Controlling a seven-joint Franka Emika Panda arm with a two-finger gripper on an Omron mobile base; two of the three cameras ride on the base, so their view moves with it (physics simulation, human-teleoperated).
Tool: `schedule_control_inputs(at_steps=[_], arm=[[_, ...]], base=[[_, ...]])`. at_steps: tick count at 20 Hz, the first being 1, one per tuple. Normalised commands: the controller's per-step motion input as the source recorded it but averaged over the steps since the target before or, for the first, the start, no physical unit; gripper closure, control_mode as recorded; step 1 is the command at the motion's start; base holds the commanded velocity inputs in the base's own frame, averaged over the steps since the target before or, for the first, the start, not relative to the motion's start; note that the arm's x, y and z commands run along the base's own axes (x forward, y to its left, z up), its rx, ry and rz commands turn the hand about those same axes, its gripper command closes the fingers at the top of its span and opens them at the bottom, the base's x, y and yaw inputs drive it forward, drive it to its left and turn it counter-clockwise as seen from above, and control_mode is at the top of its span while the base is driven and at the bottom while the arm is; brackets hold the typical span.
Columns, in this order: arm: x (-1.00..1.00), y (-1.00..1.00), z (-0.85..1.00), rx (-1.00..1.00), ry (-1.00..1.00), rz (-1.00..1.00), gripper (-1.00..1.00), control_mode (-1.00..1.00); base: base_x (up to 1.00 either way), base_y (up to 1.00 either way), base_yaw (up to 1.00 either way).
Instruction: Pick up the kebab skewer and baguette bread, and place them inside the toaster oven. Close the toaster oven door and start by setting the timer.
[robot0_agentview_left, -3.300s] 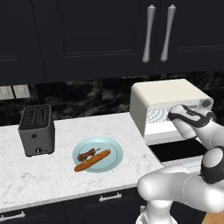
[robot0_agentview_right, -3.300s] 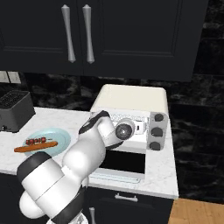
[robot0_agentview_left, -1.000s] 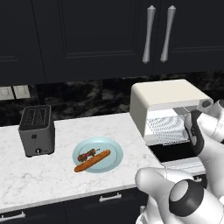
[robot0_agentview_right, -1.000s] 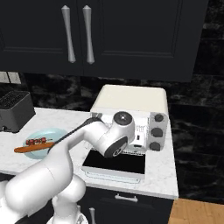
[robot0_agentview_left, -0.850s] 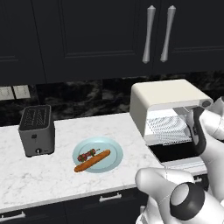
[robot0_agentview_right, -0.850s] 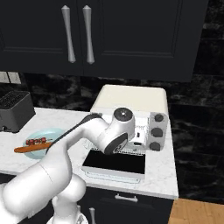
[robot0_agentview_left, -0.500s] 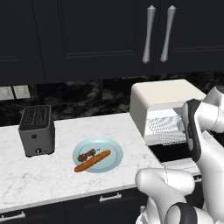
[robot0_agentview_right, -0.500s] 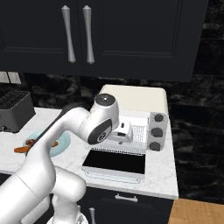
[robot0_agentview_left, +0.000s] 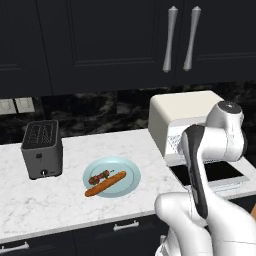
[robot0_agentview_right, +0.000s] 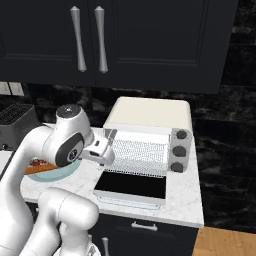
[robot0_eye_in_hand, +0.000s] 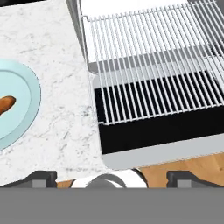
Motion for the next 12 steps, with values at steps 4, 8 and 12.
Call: schedule_control_inputs(at_steps=[4,8,12], arm=[[0.02,0.94,0.00,0.00,0.00,-0.18,-1.00,-1.00],[0.13,0.85,0.00,0.00,0.00,-0.22,-1.00,-1.00],[0.22,0.89,0.00,0.00,0.00,-0.26,-1.00,-1.00]], base=[[0.00,0.00,0.00],[0.00,0.00,0.00],[0.00,0.00,0.00]])
